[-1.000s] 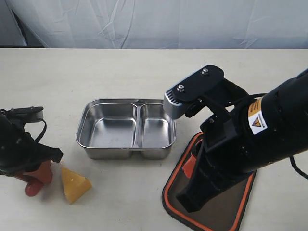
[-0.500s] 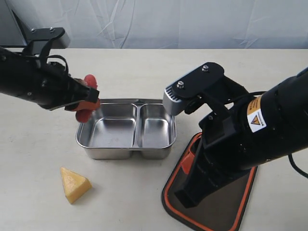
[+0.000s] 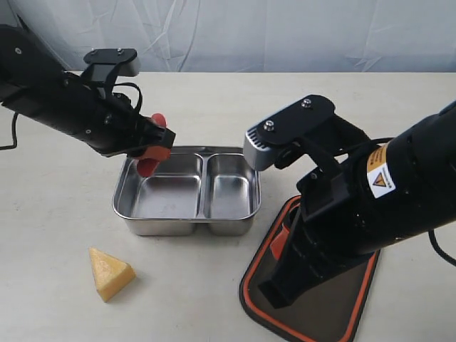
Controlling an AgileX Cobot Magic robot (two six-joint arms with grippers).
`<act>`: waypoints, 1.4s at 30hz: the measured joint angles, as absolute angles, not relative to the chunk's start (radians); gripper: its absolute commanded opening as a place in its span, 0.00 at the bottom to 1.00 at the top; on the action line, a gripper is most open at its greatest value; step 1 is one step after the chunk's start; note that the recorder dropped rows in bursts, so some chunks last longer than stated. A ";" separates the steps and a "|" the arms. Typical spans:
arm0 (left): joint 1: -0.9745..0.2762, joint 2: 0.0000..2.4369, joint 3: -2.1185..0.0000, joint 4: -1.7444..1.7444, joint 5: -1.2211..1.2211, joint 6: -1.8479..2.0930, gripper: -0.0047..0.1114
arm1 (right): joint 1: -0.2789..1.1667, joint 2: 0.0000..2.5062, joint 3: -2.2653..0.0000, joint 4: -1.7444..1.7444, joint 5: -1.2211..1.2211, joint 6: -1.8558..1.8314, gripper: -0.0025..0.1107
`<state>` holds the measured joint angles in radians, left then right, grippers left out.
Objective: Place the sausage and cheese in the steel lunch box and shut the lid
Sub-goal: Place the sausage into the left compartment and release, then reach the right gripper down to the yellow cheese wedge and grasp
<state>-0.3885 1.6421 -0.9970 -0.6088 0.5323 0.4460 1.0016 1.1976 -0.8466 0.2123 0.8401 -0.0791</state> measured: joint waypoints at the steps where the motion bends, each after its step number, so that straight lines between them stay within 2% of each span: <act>1: -0.389 1.653 -1.001 -0.609 0.535 0.446 0.44 | 1.002 1.198 -0.847 0.212 0.840 -0.079 0.02; 4: -0.389 1.672 -1.001 -0.607 0.536 0.448 0.52 | 1.002 1.198 -0.847 0.212 0.844 -0.076 0.02; 10: -0.389 1.675 -1.002 -0.605 0.538 0.450 0.53 | 1.002 1.198 -0.847 0.212 0.844 -0.071 0.02; 12: -0.389 1.675 -1.002 -0.605 0.553 0.450 0.49 | 1.002 1.198 -0.847 0.212 0.844 -0.064 0.02; 13: -0.389 1.675 -1.004 -0.605 0.561 0.450 0.42 | 1.002 1.198 -0.847 0.212 0.844 -0.060 0.02; 15: -0.389 1.675 -1.004 -0.605 0.584 0.450 0.26 | 1.002 1.198 -0.847 0.212 0.844 -0.055 0.02; 17: -0.389 1.675 -1.004 -0.605 0.612 0.450 0.05 | 1.002 1.198 -0.847 0.212 0.844 -0.042 0.02; 22: -0.389 1.619 -1.004 -0.521 0.682 0.440 0.04 | 1.002 1.198 -0.847 0.212 0.844 -0.017 0.02; 29: -0.389 1.369 -0.963 -0.344 0.698 0.305 0.04 | 1.002 1.198 -0.847 0.225 0.844 0.019 0.03; 32: -0.389 1.214 -0.918 -0.334 0.698 0.283 0.04 | 1.002 1.200 -0.847 0.260 0.822 0.015 0.13; 37: -0.389 0.974 -0.815 -0.332 0.699 0.238 0.04 | 1.002 1.242 -0.847 0.394 0.777 -0.081 0.40; 42: -0.389 0.748 -0.723 -0.295 0.702 0.168 0.04 | 1.004 1.348 -0.849 0.545 0.713 -0.195 0.41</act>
<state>-0.3885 0.7475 -0.7227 -0.2952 0.7023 0.1680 1.0042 1.3480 -0.8494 0.5448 0.7127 -0.1951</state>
